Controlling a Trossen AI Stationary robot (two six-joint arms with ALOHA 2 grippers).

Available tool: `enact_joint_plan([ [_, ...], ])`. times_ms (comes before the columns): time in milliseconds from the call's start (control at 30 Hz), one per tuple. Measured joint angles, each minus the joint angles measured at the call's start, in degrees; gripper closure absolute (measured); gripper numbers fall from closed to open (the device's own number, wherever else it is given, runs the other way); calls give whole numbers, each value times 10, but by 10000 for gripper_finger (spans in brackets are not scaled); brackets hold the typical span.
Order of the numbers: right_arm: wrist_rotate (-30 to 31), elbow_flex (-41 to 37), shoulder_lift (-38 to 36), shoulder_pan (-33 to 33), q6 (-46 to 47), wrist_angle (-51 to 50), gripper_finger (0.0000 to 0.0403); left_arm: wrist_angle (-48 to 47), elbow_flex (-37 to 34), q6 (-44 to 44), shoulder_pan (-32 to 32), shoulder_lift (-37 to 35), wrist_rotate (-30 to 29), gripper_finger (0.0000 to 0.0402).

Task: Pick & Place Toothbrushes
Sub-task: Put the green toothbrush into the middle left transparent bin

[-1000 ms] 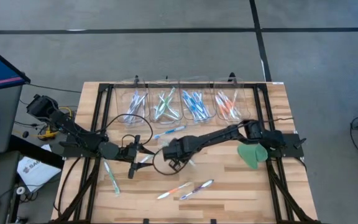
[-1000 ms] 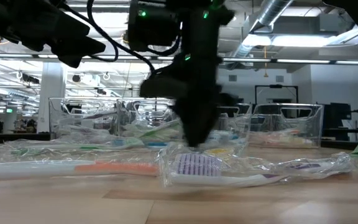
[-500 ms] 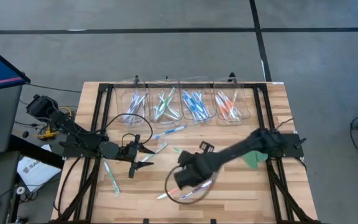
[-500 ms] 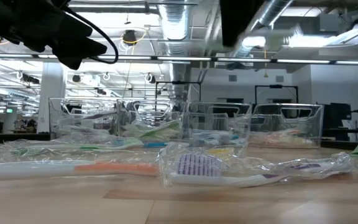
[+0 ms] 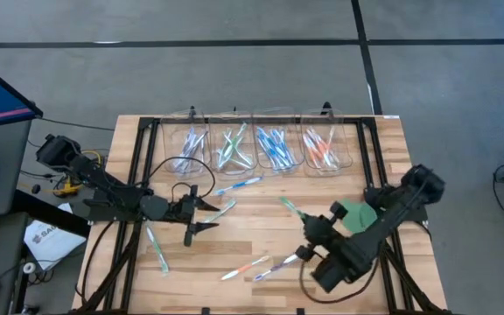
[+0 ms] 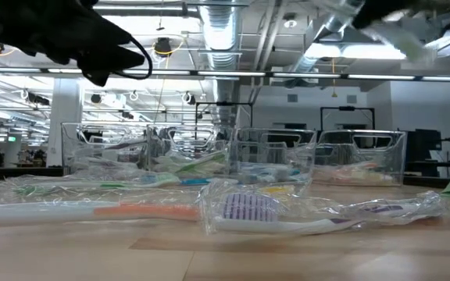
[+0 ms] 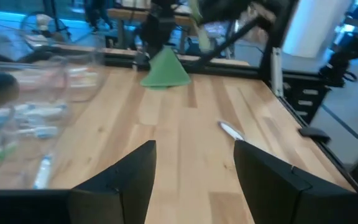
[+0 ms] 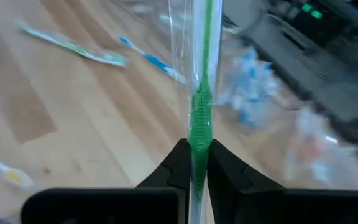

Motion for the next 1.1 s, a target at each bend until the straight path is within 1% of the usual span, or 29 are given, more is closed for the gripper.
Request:
enact_joint_plan([
  [67,31,-83,-30,8,-6,101,381,7,0,0,13,0,-1,193],
  [133,54,-161,-57,10,-47,230,381,15,0,0,24,0,-1,193],
  [200,67,-230,-74,1,-142,373,381,18,0,7,32,0,-1,193],
  [267,64,-286,-86,-14,-253,513,381,18,0,24,38,0,8,193],
  [367,20,-350,-102,-40,-382,739,381,24,0,46,45,0,48,193],
  [433,-11,-384,-91,-49,-469,898,381,35,0,52,50,0,77,193],
  [500,-71,-395,-74,-54,-568,1032,381,58,0,52,53,4,103,193],
  [533,-101,-395,-68,-56,-608,1077,381,70,0,55,53,5,113,193],
  [600,-141,-391,-66,-58,-674,1133,381,102,0,66,53,12,125,193],
  [667,-171,-380,-66,-67,-694,1153,381,132,0,71,53,25,133,193],
  [767,-182,-371,-66,-73,-696,1148,381,177,0,71,53,55,147,193],
  [867,-187,-370,-66,-76,-696,1136,381,223,0,69,53,101,168,193],
  [1000,-187,-370,-65,-94,-664,1132,381,328,0,72,53,166,175,193],
  [1100,-185,-369,-44,-110,-656,1159,381,387,10,87,53,201,175,193],
])
